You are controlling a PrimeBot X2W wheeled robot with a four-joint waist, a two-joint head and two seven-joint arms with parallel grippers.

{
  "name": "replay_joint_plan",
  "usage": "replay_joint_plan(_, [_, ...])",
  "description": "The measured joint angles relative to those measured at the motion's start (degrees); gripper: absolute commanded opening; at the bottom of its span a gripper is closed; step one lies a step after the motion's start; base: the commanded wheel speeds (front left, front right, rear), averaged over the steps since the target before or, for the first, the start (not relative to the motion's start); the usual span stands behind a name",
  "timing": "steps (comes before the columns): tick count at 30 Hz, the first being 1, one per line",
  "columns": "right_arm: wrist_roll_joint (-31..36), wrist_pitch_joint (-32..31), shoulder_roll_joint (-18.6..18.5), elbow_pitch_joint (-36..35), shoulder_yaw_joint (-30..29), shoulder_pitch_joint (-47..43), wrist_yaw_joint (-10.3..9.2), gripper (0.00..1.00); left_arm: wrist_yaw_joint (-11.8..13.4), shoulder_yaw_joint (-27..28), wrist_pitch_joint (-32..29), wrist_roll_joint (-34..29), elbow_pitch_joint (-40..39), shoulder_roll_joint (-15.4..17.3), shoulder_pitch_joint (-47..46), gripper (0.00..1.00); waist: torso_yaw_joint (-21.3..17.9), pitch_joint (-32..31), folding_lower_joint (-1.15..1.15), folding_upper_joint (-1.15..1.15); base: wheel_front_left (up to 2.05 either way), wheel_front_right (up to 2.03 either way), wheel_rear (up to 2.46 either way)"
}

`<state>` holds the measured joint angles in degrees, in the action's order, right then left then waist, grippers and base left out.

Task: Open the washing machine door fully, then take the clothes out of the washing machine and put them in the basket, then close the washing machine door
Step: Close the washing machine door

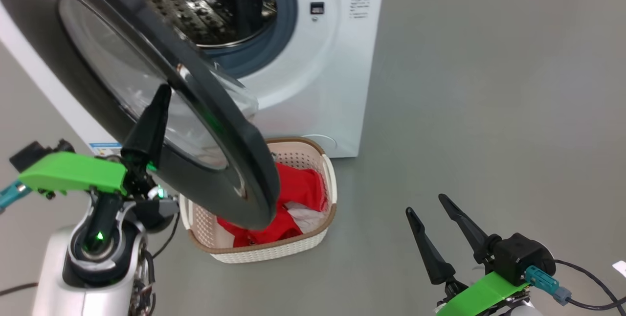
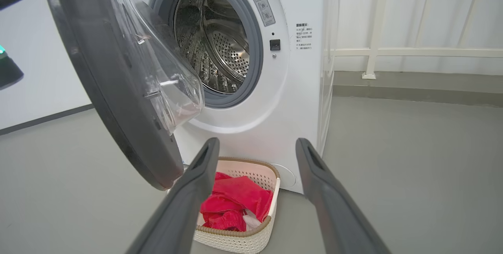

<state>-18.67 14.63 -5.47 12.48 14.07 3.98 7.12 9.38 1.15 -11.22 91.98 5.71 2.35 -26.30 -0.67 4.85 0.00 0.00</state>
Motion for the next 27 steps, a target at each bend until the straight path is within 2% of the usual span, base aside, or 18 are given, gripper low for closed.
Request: replay_joint_plan(27, [0.00, 0.00, 0.08, -1.45, -0.30, 4.56, 0.00, 1.00, -4.16, -0.22, 2.86, 0.85, 9.64, -0.38, -18.28, 0.00, -8.19, 8.31, 0.00, 0.00, 0.00, 0.00, 0.00])
